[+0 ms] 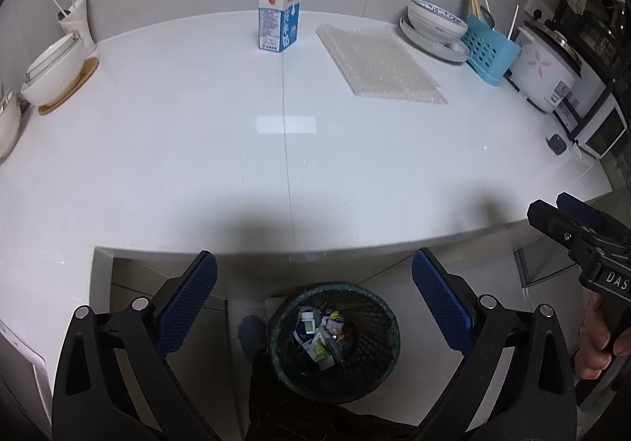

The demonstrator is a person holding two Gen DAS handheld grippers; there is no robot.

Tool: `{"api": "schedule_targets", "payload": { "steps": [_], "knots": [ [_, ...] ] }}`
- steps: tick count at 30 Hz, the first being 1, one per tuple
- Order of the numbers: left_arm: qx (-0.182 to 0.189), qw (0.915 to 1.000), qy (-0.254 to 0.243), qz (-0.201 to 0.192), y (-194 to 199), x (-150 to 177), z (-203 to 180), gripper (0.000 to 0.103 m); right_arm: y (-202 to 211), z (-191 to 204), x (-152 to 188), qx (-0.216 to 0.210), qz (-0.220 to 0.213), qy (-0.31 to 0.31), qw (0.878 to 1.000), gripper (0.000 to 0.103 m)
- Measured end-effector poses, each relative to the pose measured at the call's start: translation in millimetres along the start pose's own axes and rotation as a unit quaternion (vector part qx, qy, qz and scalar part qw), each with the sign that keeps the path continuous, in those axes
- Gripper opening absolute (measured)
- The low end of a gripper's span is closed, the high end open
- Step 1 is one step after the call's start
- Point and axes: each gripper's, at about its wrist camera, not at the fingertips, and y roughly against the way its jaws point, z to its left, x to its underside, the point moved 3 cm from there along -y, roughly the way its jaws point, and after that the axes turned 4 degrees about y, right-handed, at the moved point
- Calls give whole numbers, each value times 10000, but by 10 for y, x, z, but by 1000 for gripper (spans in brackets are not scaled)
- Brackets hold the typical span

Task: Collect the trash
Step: 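Raise both tools back over the counter toward the milk carton and bubble wrap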

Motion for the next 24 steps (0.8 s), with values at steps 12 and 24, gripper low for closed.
{"api": "schedule_targets", "payload": {
  "steps": [12,24],
  "knots": [
    [-49,9999,114,-118,-7,-508,114,97,-145,98,-528,-14,-38,115,9999,92],
    [-72,9997,144,-157,-220,-1121,344,97,-411,247,-1102,65,-83,229,9997,92]
  ]
}}
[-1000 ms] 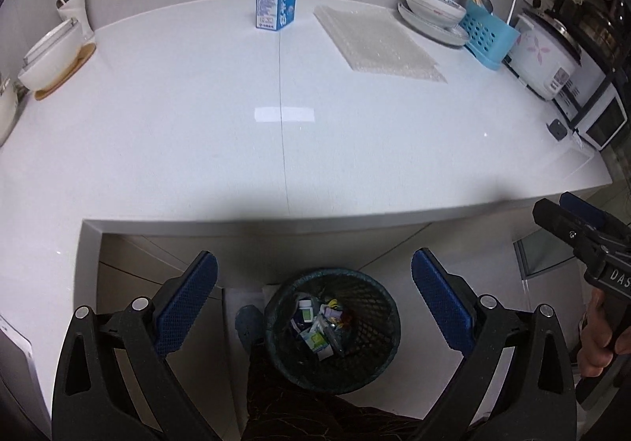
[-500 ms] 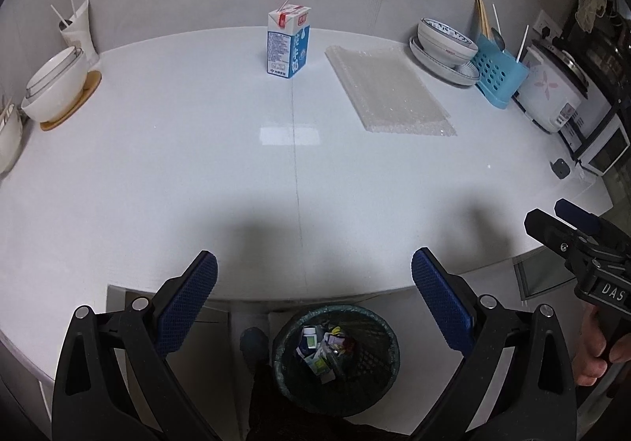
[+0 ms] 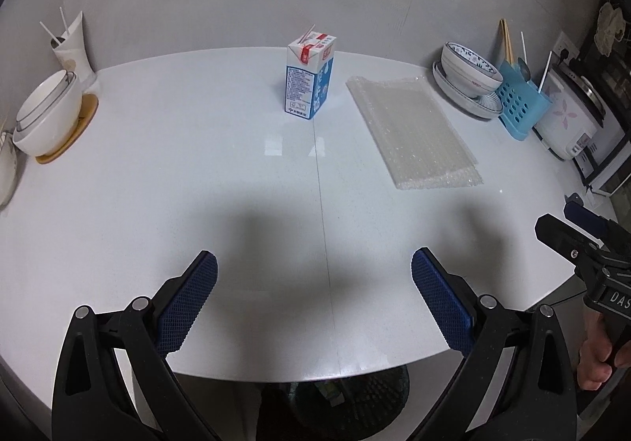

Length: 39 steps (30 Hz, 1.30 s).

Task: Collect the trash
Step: 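Raise both tools back over the counter toward the milk carton and bubble wrap, then grasp the white milk carton with the left tool while the right tool pinches the bubble wrap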

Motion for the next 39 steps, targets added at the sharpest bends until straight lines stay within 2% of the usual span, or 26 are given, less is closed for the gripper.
{"api": "schedule_targets", "payload": {
  "steps": [16,29,39],
  "knots": [
    [23,9999,9,-128,-476,-885,187,97,-529,29,-549,160,160,-78,9997,92],
    [-32,9999,-127,-49,-1101,-1372,113,96,-1185,-166,-834,292,683,-184,9971,92],
    [-73,9998,-142,85,-1597,-1622,110,96,-1880,-327,-1059,168,1265,-437,9909,92]
  ]
}}
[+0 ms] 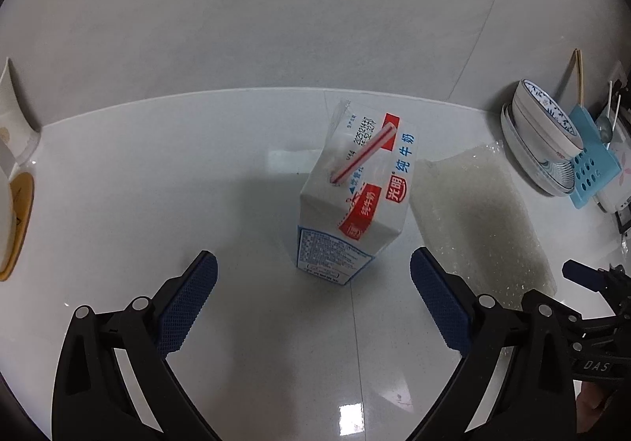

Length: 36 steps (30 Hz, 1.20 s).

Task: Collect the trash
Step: 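Grasp the white milk carton with the left tool while the right tool pinches the bubble wrap, then lift the milk carton and bubble wrap and carry them down over the wastebasket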

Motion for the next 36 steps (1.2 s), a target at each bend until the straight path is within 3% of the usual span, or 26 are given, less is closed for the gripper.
{"api": "schedule_targets", "payload": {
  "steps": [6,11,15,17,19,21,24,29,36],
  "knots": [
    [28,9999,-123,54,-152,-72,-52,94,-308,-35,-93,-132,410,-241,9988,92],
    [31,9998,-181,123,-258,-102,-102,83,-471,-1,-117,73,691,-222,9973,90],
    [99,9996,-179,174,-300,-136,-121,67,-495,46,-118,401,800,-86,9960,82],
    [156,9994,-186,231,-319,-144,-121,47,-485,39,-122,440,846,-106,9954,76],
    [149,9992,-255,267,-324,-144,-142,41,-454,29,-129,441,872,-127,9951,67],
    [148,9993,-283,214,-290,-135,-148,40,-414,-9,-146,447,883,-222,9948,43],
    [101,9993,-298,218,-236,-111,-152,40,-383,-76,-142,367,893,-352,9947,21],
    [-17,9992,-288,263,-122,-22,-135,40,-335,-74,-120,451,824,-280,9952,11],
    [3,9994,-228,279,107,142,-52,40,-74,-45,-30,319,536,-413,9972,9]
  ]
}}
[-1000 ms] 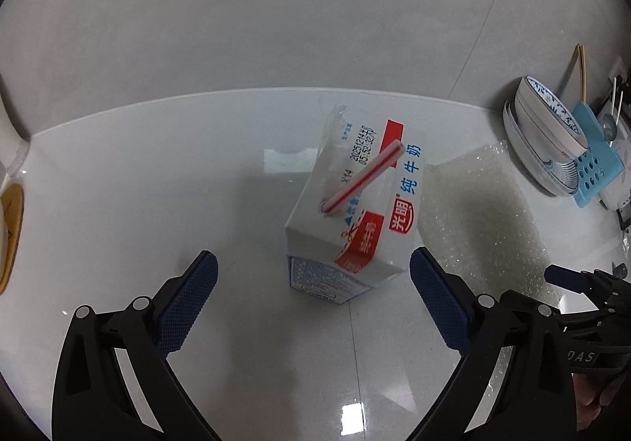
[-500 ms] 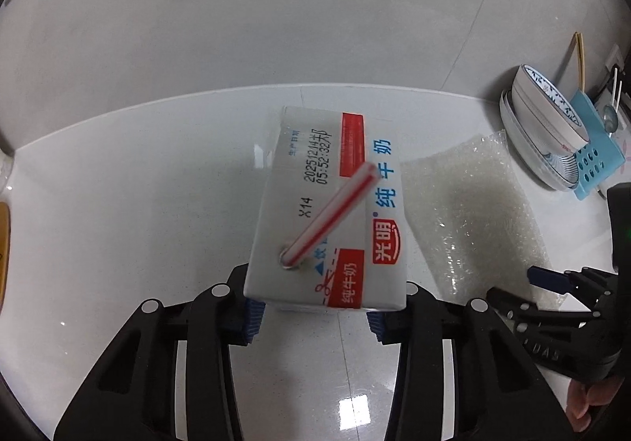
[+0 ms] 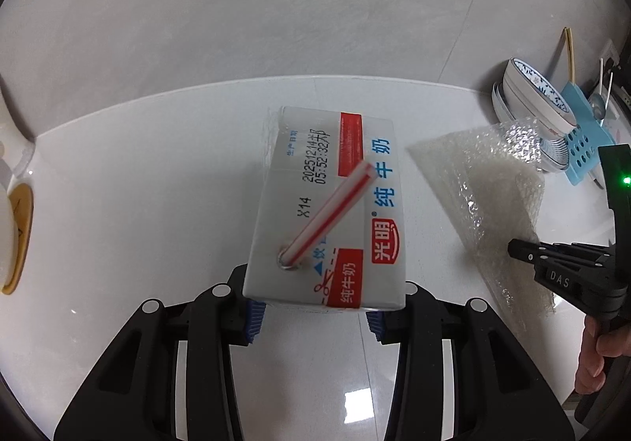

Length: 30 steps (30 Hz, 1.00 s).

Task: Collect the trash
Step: 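Lift the milk carton and bubble wrap and carry them down over the wastebasket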

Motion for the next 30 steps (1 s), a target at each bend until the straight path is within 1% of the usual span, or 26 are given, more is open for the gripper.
{"api": "schedule_targets", "payload": {
  "steps": [10,12,14,18,23,26,30],
  "knots": [
    [53,9999,93,-58,295,187,17,40,486,64,296,47,-395,112,9991,9],
    [39,9999,114,-63,352,222,28,40,456,-28,186,18,-397,69,9992,9],
    [53,9998,175,-65,421,265,40,40,549,-30,237,-17,-463,30,9989,9],
    [119,9997,220,-18,524,335,37,40,650,-95,361,-60,-539,14,9985,9],
    [156,9996,252,-31,643,410,41,40,822,-72,542,-106,-558,63,9984,10],
    [176,9995,270,-32,710,464,38,40,855,-87,576,-151,-600,58,9981,9],
    [165,9995,251,-32,803,561,18,40,1078,-1,840,-182,-660,62,9976,10]
  ]
}}
